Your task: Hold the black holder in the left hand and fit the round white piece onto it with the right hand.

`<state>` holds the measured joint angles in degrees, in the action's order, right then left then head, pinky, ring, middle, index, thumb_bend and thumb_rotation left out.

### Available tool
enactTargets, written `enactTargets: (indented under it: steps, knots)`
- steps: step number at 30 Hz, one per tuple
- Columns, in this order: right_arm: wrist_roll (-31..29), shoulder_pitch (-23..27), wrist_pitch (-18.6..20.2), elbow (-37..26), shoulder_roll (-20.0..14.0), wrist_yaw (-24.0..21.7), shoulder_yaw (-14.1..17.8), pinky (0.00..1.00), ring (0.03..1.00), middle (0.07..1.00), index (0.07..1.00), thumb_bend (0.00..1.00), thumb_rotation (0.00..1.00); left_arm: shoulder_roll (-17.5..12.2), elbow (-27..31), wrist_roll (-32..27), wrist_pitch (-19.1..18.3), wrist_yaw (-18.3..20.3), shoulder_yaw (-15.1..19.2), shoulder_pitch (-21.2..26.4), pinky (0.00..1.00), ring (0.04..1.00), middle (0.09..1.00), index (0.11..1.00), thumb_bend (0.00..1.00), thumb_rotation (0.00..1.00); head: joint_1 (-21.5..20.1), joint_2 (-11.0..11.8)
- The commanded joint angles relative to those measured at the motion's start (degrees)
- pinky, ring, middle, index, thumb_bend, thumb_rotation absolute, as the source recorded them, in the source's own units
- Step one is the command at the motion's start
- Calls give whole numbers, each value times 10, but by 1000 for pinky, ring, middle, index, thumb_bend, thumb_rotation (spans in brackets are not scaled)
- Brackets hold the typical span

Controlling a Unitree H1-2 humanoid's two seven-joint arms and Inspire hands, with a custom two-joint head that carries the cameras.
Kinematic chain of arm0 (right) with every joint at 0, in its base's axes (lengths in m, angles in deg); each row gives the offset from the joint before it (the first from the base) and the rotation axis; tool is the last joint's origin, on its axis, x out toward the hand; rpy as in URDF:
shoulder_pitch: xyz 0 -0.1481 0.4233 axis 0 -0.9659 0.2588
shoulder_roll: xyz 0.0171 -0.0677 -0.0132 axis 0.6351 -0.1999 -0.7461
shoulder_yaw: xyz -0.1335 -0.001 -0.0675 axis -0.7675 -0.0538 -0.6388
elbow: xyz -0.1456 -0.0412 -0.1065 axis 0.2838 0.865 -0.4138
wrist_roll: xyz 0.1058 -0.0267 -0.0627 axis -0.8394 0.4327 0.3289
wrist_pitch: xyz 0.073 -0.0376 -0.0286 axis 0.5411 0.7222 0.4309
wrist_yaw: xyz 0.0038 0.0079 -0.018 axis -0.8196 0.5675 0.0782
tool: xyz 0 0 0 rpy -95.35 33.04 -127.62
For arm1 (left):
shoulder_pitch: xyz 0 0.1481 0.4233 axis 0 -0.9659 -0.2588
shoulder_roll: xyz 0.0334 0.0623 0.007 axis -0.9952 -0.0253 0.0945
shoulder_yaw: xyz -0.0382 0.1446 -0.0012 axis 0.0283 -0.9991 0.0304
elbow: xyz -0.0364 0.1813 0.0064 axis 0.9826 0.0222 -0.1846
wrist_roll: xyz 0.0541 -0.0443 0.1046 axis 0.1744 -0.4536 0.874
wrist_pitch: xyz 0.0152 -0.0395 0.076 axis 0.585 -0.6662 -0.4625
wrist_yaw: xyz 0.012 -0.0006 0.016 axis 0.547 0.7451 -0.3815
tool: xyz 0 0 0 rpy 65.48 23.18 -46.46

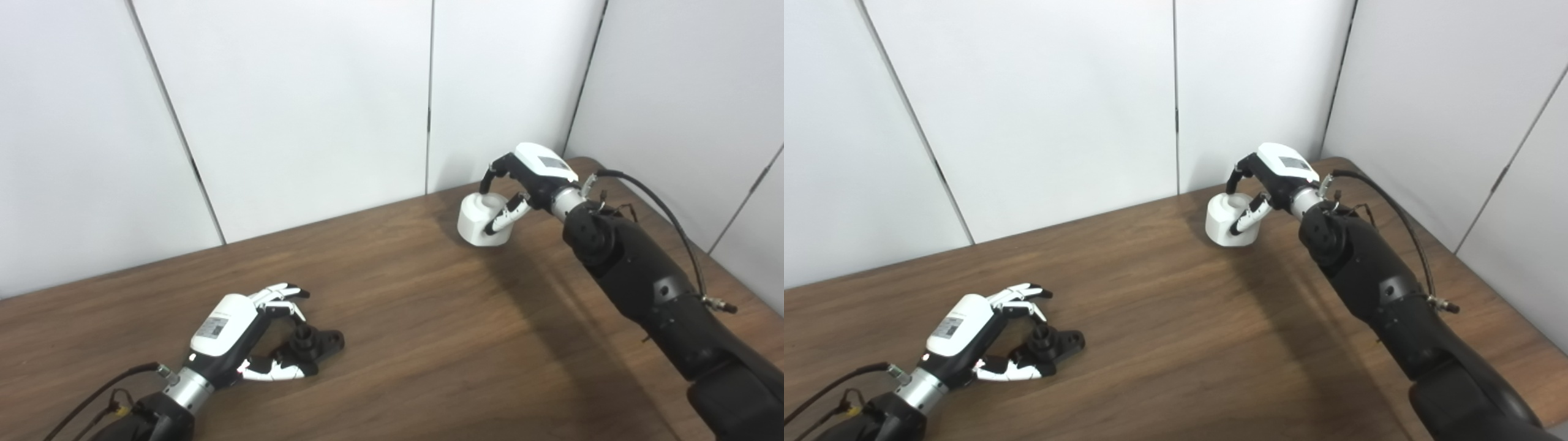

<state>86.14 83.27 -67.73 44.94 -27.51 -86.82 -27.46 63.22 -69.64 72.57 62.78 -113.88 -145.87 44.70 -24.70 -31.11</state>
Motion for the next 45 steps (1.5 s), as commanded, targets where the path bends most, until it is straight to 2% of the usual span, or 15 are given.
enactTargets:
  steps: [1, 11, 15, 21, 26, 29, 30, 31, 33, 34, 39, 45]
  knots:
    - [-4, 22, -21, -10, -11, 20, 14, 739, 762, 710, 484, 519, 129, -32, -37, 35, -7, 58, -36, -61, 715, 866, 823, 489, 523, 72, -2, 0]
    - [-4, 24, -24, -12, -14, 13, 15, 729, 759, 710, 484, 520, 129, -32, -33, 29, -7, 72, -26, -62, 733, 872, 827, 489, 523, 71, 2, -3]
    - [-5, 24, -28, -12, -15, 10, 14, 726, 758, 709, 484, 520, 129, -31, -34, 34, -7, 69, -27, -61, 730, 870, 826, 489, 523, 71, 4, -4]
    - [-3, 23, -13, -20, -13, 0, 13, 726, 759, 714, 484, 522, 129, -32, -32, 32, -7, 67, -27, -61, 715, 866, 823, 489, 523, 70, 5, -5]
    - [-10, 23, -21, -16, -13, -1, 15, 742, 761, 714, 483, 522, 129, -32, -31, 34, -7, 69, -25, -62, 714, 868, 823, 489, 523, 70, 4, -7]
    - [-17, 28, -22, -8, -13, -5, 15, 705, 764, 749, 493, 522, 135, -33, -29, 34, -7, 72, -24, -62, 711, 866, 823, 489, 523, 70, 6, -7]
    - [-14, 30, -12, -10, -13, -11, 13, 688, 775, 781, 647, 706, 127, -32, -30, 32, -7, 73, -24, -62, 719, 868, 825, 489, 523, 70, 6, -6]
    - [-12, 31, -6, -12, -14, -16, 11, 679, 786, 806, 725, 780, 130, -32, -30, 30, -7, 74, -24, -62, 720, 868, 824, 489, 523, 70, 6, -6]
    - [2, 37, 10, -17, -18, -36, 0, 681, 816, 851, 835, 858, 142, -31, -32, 34, -7, 66, -27, -62, 712, 862, 819, 489, 523, 71, 6, -7]
    - [6, 39, 14, -18, -20, -42, -3, 680, 825, 861, 859, 881, 142, -31, -32, 36, -7, 64, -27, -62, 709, 862, 819, 489, 523, 71, 6, -8]
    - [3, 45, 11, -13, -18, -49, -2, 674, 824, 857, 888, 927, 112, -30, -31, 33, -7, 70, -24, -63, 718, 866, 826, 489, 523, 71, 7, -9]
    - [5, 45, 15, -15, -20, -51, -1, 695, 831, 862, 879, 933, 96, -29, -32, 36, -7, 66, -24, -63, 712, 863, 821, 488, 523, 70, 7, -9]
